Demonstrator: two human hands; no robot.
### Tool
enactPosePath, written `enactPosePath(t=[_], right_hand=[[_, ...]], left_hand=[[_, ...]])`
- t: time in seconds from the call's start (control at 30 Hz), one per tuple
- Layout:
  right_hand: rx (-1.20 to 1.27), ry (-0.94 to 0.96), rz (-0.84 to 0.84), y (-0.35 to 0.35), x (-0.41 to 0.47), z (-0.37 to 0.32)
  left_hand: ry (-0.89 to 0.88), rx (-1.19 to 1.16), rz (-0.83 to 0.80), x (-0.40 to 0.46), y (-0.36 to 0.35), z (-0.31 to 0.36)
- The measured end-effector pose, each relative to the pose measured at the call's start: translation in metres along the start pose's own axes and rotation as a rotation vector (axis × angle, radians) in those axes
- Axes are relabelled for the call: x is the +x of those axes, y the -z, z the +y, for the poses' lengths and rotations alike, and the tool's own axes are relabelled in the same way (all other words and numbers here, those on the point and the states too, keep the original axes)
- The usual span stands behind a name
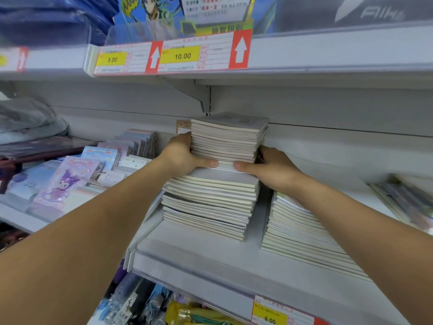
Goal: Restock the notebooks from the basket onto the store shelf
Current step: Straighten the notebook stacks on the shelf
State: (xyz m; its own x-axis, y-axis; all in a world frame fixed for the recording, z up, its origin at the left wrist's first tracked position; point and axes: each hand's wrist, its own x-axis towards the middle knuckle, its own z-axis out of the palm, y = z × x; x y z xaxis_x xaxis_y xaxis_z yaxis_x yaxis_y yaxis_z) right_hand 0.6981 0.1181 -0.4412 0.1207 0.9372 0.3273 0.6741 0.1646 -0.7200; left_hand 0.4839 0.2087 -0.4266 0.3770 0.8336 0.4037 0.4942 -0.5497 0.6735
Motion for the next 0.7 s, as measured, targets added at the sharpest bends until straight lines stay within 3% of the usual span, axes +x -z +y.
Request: enactPosePath(t=[0.13,0.27,0.43,0.7], right_hand=[[-0.062,-0.013,0.001,-0.002,-0.001,-0.002],[-0.060,-0.058,0.076,0.002,-0.010,-0.005],[-0.070,-0.095,0.083,0.007,-0.009,-0.005],[0.096,-0.113,0.024,0.012,-0.002,0.007]], left_hand=[[-0.026,0.021,0.030,-0.001,-0.003,0.000],[0.037,0.096,-0.091,-0.002,0.007,-0.005],[-0.003,-0.093,-0.013,-0.006,0.005,-0.010],[0.028,-0.238,-0.076,-0.005,0.005,-0.015]])
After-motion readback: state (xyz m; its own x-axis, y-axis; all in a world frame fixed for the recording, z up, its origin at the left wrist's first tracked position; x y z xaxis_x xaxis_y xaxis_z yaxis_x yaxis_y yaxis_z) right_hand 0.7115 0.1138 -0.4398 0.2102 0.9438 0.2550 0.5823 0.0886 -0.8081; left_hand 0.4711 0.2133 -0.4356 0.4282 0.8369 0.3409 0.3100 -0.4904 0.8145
